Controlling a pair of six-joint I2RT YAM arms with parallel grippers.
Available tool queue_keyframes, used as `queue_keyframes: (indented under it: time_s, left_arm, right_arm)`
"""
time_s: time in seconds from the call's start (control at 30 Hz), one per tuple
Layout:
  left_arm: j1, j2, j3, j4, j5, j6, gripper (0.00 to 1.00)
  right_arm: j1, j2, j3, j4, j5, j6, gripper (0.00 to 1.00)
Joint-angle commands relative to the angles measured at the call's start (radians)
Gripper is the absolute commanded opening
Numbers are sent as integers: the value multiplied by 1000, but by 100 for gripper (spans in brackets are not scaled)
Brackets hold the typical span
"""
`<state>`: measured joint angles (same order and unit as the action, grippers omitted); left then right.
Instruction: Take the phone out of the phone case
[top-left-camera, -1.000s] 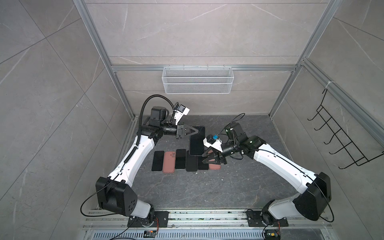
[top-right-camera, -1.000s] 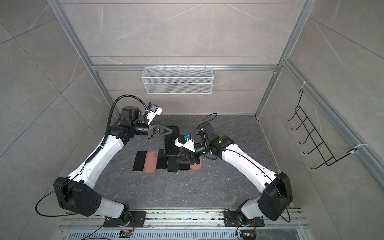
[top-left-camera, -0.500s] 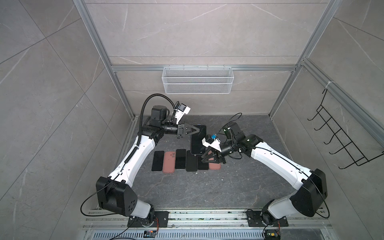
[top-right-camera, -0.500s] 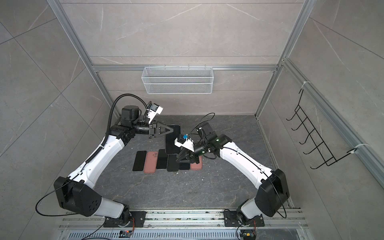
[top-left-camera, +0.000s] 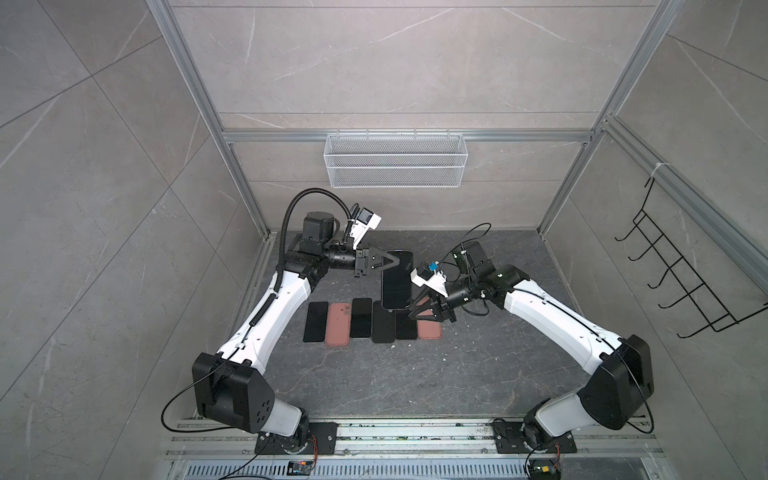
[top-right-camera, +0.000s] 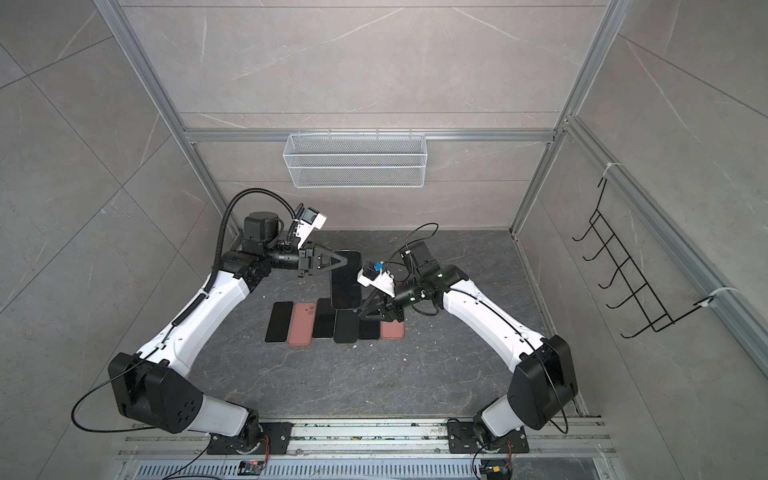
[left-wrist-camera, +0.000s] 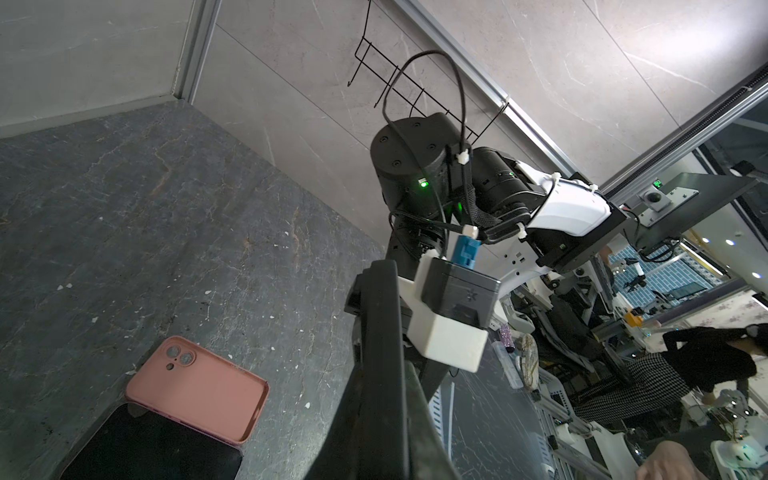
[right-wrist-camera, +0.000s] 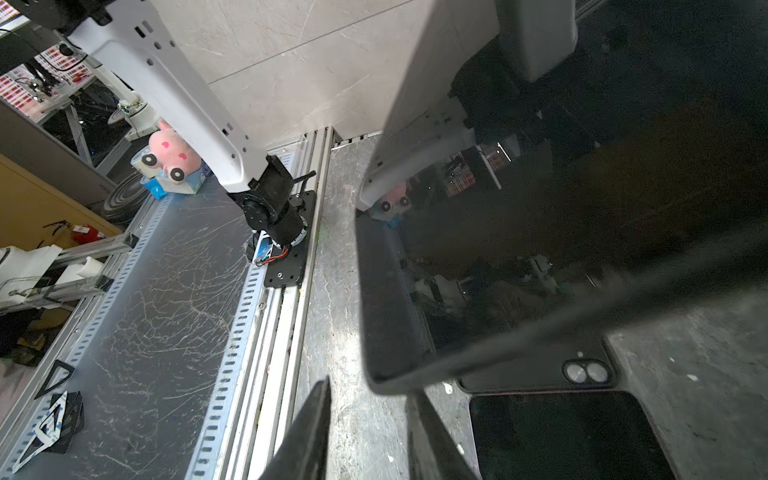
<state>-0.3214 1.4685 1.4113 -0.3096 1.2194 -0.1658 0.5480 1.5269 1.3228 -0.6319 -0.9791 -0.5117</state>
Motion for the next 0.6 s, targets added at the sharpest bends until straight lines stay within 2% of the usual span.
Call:
queue_keyframes:
  time_s: [0.0,0.3,0.57]
  left_arm:
    - [-4,-38,-2,39,74,-17,0]
    - [-4,-38,-16,47,63,-18,0]
    - [-4,-36,-17,71,60,-32,0]
  right_arm:
    - [0,14,42,-1,-7,24,34]
    - [1,13,56,30,-75,48,35]
    - [8,22,38,-1,-113,2,26]
